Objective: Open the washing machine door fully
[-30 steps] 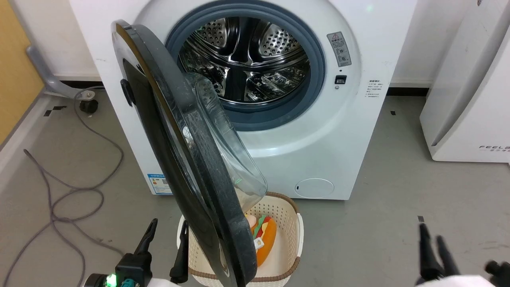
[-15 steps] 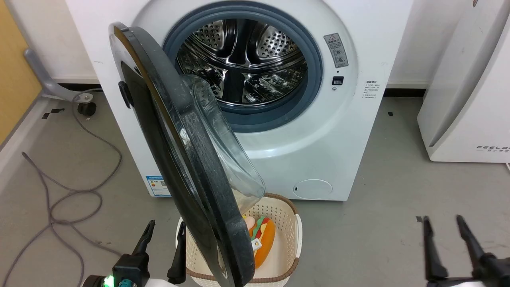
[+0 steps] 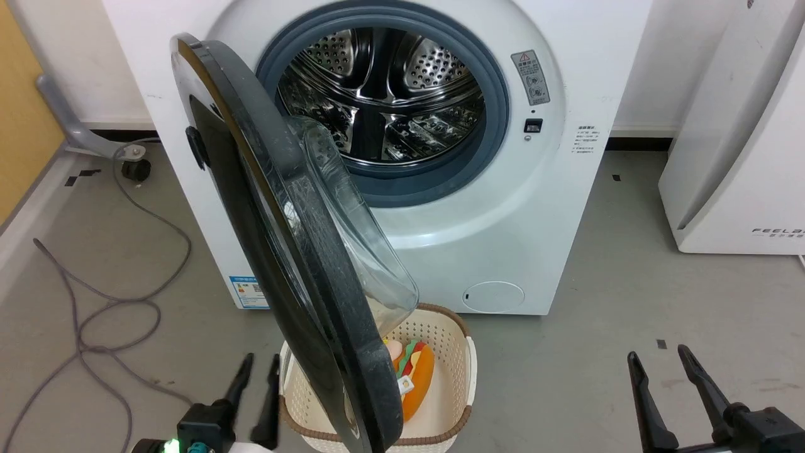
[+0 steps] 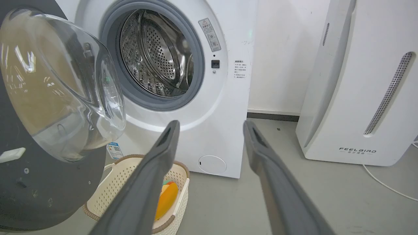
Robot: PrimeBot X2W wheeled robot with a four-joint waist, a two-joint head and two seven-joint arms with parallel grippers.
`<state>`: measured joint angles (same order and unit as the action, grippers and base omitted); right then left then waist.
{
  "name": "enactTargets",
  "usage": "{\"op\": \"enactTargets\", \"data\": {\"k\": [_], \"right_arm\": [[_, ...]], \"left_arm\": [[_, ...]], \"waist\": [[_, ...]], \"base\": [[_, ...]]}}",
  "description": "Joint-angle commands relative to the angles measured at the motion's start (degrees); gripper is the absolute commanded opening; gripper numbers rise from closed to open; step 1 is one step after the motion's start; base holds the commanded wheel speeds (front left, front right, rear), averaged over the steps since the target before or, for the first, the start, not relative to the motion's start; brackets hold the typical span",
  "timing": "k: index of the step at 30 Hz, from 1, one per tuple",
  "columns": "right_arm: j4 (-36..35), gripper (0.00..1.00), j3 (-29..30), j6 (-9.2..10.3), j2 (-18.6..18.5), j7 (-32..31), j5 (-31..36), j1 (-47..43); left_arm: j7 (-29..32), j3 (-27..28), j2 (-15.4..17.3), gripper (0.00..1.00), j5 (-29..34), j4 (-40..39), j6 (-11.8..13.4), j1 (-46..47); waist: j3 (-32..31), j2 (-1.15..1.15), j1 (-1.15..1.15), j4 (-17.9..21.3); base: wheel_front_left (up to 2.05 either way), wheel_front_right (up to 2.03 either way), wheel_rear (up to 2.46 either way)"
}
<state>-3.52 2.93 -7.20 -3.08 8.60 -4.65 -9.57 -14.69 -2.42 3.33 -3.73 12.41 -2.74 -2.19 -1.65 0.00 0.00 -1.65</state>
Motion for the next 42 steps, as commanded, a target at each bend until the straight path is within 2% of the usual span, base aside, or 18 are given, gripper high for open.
{"op": "enactTargets", "data": {"k": [1, 9, 13, 21, 28, 34, 42], "right_arm": [[0.2, 1.0, 0.0, -0.29, 0.2, 0.0, -0.3, -0.9], [0.8, 1.0, 0.2, -0.29, 0.2, 0.0, -1.4, -0.8], [1.0, 1.0, 0.4, -0.29, 0.2, -0.1, -1.7, -0.8], [1.2, 1.0, 0.9, -0.29, 0.2, -0.1, -2.0, -0.7], [1.4, 1.0, 1.5, -0.29, 0.2, 0.4, -2.4, -0.7], [1.6, 1.0, 1.5, -0.29, 0.2, 0.6, -2.3, -0.5], [1.8, 1.0, 2.2, -0.29, 0.2, 0.4, -2.1, -0.5]], "left_arm": [[-0.3, 0.2, 0.0, 0.0, -0.4, 0.2, -0.4, -0.2], [-0.3, 0.5, -0.1, 0.0, -0.9, 0.4, -0.5, 0.0], [-0.3, 0.9, -0.2, 0.0, -1.2, -2.1, 0.0, 0.9], [-0.3, 2.2, 0.5, 0.0, -1.2, -13.8, 1.2, 4.2], [1.6, 2.4, 0.4, 0.0, -2.4, -28.5, 2.4, 8.2], [4.6, -1.9, 0.1, 0.0, -4.7, -39.5, 1.0, 12.5], [11.8, -15.4, -0.3, 0.0, -10.4, -46.5, -0.8, 13.0]], "waist": [[0.0, 0.0, 0.0, 0.0], [-0.2, 0.0, 0.0, 0.1], [-0.3, 0.0, 0.0, -0.1], [-0.4, 0.0, 0.0, -0.6], [-0.4, 0.0, 0.0, -0.5], [-0.1, 0.0, 0.0, -0.3], [0.5, 0.0, 0.0, -0.5]], "base": [[0.0, 0.0, 0.0], [0.0, 0.0, 0.0], [0.0, 0.0, 0.0], [0.0, 0.0, 0.0], [0.0, 0.0, 0.0], [0.0, 0.0, 0.0], [0.0, 0.0, 0.0]]}}
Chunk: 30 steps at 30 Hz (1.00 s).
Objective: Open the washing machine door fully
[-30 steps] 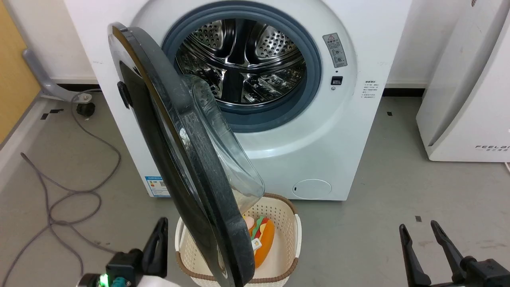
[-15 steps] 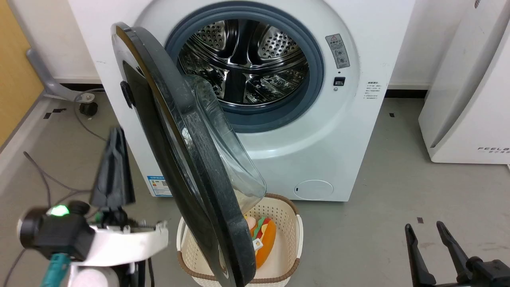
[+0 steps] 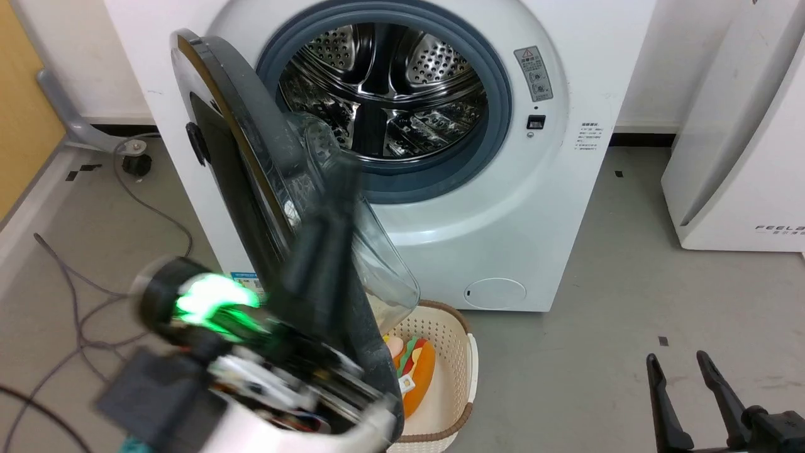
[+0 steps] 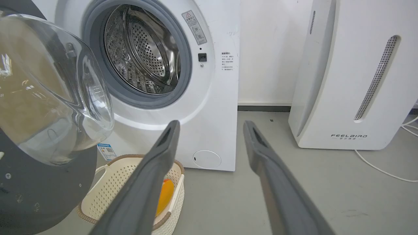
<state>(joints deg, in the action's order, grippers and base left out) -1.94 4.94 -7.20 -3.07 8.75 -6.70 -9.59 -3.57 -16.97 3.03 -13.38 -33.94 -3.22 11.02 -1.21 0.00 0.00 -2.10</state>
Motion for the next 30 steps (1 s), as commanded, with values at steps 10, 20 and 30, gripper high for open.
{"op": "enactTargets", "data": {"k": [10, 20, 30], "right_arm": [[0.7, 1.0, 0.2, -0.29, 0.2, 0.4, 0.1, -0.4], [1.4, 1.0, -1.0, -0.29, 0.2, 0.6, 0.6, 0.0], [2.1, 1.0, -2.1, -0.29, 0.2, 0.4, 0.9, 0.8]], "left_arm": [[10.2, -14.7, 0.1, 0.0, -7.3, 3.8, -0.3, -9.0], [15.9, -16.0, 3.1, 0.0, -7.2, 10.1, 4.8, -19.0], [9.8, -14.4, 2.4, 0.0, -2.9, 24.6, 5.5, -11.3]], "waist": [[0.2, 0.0, 0.0, -1.1], [0.6, 0.0, 0.0, -1.0], [1.3, 0.0, 0.0, -0.4]], "base": [[0.0, 0.0, 0.0], [0.0, 0.0, 0.0], [0.0, 0.0, 0.0]]}}
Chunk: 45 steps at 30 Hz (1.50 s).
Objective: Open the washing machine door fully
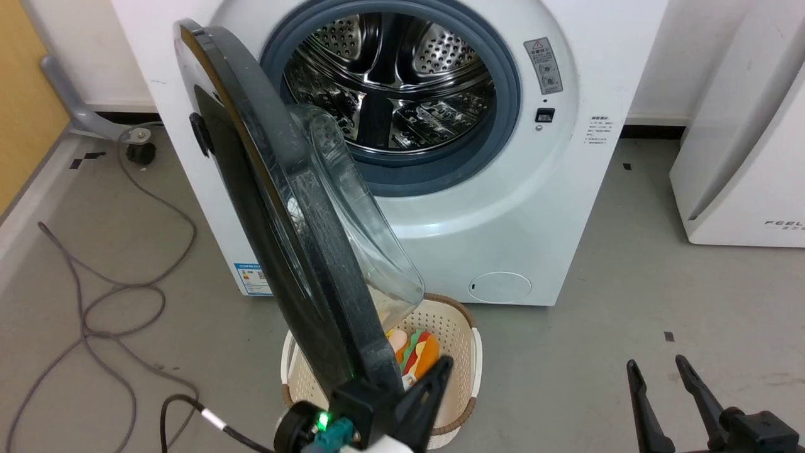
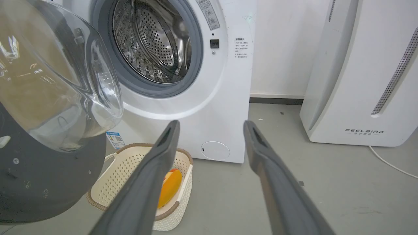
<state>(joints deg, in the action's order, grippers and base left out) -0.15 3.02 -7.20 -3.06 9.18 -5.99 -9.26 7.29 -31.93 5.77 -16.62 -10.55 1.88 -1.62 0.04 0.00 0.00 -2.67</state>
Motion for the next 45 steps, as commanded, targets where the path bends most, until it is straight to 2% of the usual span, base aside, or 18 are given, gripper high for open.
{"op": "enactTargets", "data": {"k": [1, 6, 13, 23, 34, 45], "right_arm": [[0.3, 1.0, -0.2, -0.29, 0.2, -0.1, 0.2, 0.5], [0.9, 1.0, -0.8, -0.29, 0.2, 0.0, 0.1, 0.6], [1.7, 1.0, -0.5, -0.29, 0.2, 0.2, -0.3, 0.4], [1.8, 1.0, -1.0, -0.29, 0.2, 0.7, 0.3, 0.5], [1.6, 1.0, 0.9, -0.29, 0.2, 1.1, 0.0, -0.9], [1.2, 1.0, 2.2, -0.29, 0.2, 1.1, -0.6, -0.8]], "left_arm": [[-1.0, 0.6, -0.4, 0.0, 0.3, 1.2, 0.4, 1.3], [-3.7, 2.1, -1.0, 0.0, 0.1, 5.6, 2.0, 3.0], [-5.3, 3.0, -1.1, 0.0, -0.2, 7.6, 3.7, 2.3], [-5.2, 5.9, 1.1, 0.0, -0.5, 2.9, 8.3, -4.3], [-2.6, 9.4, 3.7, 0.0, -0.4, -6.7, 13.9, -12.2], [-2.8, 14.0, 5.5, 0.0, -0.1, -9.6, 17.2, -13.5]], "waist": [[0.0, 0.0, 0.0, 0.1], [0.0, 0.0, 0.0, 0.8], [-0.6, 0.0, 0.0, 0.4], [-1.0, 0.0, 0.0, -0.9], [-1.0, 0.0, 0.0, -7.0], [0.2, 0.0, 0.0, -14.6]], "base": [[0.0, 0.0, 0.0], [0.0, 0.0, 0.0], [0.0, 0.0, 0.0], [0.0, 0.0, 0.0], [0.0, 0.0, 0.0], [0.0, 0.0, 0.0]]}}
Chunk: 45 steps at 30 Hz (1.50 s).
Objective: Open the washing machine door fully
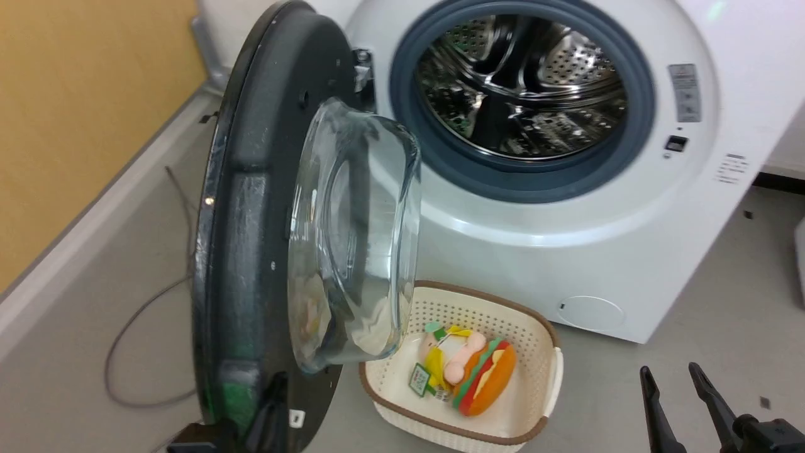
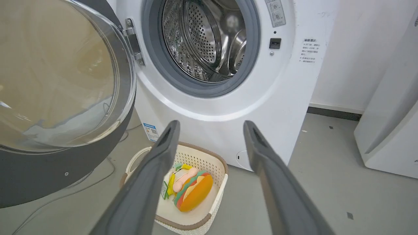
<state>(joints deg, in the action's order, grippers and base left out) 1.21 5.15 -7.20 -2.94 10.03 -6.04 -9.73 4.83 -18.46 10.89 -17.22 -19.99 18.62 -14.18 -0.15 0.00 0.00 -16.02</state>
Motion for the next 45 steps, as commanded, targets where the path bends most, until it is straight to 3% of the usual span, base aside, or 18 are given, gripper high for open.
{"op": "enactTargets", "data": {"k": [1, 14, 20, 31, 38, 45], "right_arm": [[-0.2, 1.0, 0.0, -0.29, 0.1, 0.2, -0.6, -0.2], [-0.2, 1.0, -0.2, -0.29, 0.1, -0.2, -0.5, 0.6], [-0.5, 1.0, -0.4, -0.29, 0.1, -0.9, -0.3, 1.7], [-0.6, 1.0, -0.6, -0.29, 0.1, -1.6, 0.0, 3.8], [-0.8, 1.0, -0.6, -0.29, 0.1, -1.7, 0.3, 4.8], [-0.5, 1.0, -0.6, -0.29, 0.1, -1.6, 0.2, 4.9]], "left_arm": [[-0.4, 1.1, 0.6, 0.0, 0.5, -0.3, 0.8, -1.0], [-3.6, 10.7, 3.8, 0.0, -1.1, 2.8, 3.4, 0.6], [-5.9, 16.4, 5.9, 0.0, -3.7, 7.2, 2.8, 6.9], [-14.4, 28.1, 11.9, 0.0, -11.9, 31.1, -2.6, 23.6], [-17.7, 29.8, 15.6, 0.0, -12.9, 45.2, -6.2, 31.3], [-19.3, 29.8, 16.3, 0.0, -12.3, 53.3, -8.7, 34.8]], "waist": [[0.5, 0.0, 0.0, -1.7], [1.8, 0.0, 0.0, -2.9], [3.5, 0.0, 0.0, -1.8], [6.4, 0.0, 0.0, 0.8], [7.4, 0.0, 0.0, 1.7], [7.1, 0.0, 0.0, 2.0]], "base": [[0.0, 0.0, 0.0], [0.0, 0.0, 0.0], [0.0, 0.0, 0.0], [0.0, 0.0, 0.0], [0.0, 0.0, 0.0], [0.0, 0.0, 0.0]]}}
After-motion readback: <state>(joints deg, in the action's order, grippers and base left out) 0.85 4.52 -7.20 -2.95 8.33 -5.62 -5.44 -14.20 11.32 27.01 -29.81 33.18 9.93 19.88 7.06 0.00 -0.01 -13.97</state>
